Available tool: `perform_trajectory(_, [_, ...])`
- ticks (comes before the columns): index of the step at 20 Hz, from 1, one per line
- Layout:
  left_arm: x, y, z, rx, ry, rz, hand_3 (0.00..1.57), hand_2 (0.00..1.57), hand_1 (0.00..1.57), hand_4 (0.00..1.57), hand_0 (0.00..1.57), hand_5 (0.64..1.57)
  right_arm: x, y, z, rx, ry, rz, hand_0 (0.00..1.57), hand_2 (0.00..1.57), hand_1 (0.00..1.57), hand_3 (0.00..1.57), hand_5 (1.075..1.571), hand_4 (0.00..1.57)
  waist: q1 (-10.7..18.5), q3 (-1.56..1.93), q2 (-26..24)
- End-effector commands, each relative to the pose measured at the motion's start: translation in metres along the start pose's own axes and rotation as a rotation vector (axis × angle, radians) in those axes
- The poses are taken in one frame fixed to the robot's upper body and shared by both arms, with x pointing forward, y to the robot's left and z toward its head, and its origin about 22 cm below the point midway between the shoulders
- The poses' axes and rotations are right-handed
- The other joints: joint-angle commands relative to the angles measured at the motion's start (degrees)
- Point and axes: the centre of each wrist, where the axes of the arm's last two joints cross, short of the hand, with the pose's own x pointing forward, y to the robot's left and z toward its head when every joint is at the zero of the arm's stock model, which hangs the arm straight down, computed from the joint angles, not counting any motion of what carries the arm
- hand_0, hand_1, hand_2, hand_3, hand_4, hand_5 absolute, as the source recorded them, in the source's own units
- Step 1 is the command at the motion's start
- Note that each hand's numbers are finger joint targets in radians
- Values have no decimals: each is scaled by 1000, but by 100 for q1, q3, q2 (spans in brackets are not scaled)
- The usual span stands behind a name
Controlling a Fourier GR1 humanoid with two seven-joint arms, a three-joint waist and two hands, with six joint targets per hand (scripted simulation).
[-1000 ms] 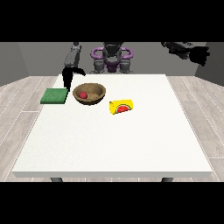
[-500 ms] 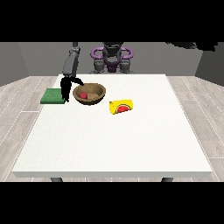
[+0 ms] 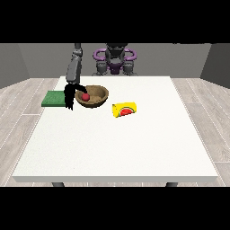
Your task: Pick the cup and pour the ball into the bowl, then pick the bowl and place it on the pad
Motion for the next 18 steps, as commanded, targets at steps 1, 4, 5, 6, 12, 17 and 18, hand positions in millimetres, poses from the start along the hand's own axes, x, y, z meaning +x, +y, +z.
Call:
perform_trajectory(1, [27, 12, -6, -21, -70, 10, 0, 0, 0, 0, 0, 1529, -15, -1, 1, -48, 5, -29, 0, 0, 0, 0, 1568, 311, 180, 67, 365])
perform_trajectory(4, [29, 10, -8, 9, -60, -10, 0, 0, 0, 0, 0, 1528, -1, -2, -11, 0, 14, -12, 0, 0, 0, 0, 1566, 284, 68, 66, 348])
perform_trajectory(5, [31, 0, -9, -7, -55, 12, 0, 0, 0, 0, 0, 1530, -18, -11, 5, -22, 18, -15, 0, 0, 0, 0, 1566, 294, 181, 69, 260])
perform_trajectory(6, [20, 1, -9, 0, -44, -6, 0, 0, 0, 0, 0, 1532, -10, 29, -11, -1, 4, -11, 0, 0, 0, 0, 1568, 306, 14, 62, 318])
perform_trajectory(12, [36, -6, -19, -45, -42, 19, 0, 0, 0, 0, 0, 1533, -18, 48, -13, -45, 62, 41, 0, 0, 0, 0, 1570, 436, 406, 61, 195])
perform_trajectory(17, [46, 12, -19, -28, -70, 29, 0, 0, 0, 0, 0, 1537, -29, 72, -7, -67, 95, 42, 0, 0, 0, 0, 1568, 431, 409, 58, 340])
perform_trajectory(18, [63, 7, -24, -39, -92, 16, 0, 0, 0, 0, 0, 1533, -34, 47, -2, -119, 147, 41, 0, 0, 0, 0, 1553, 490, 457, 67, 475])
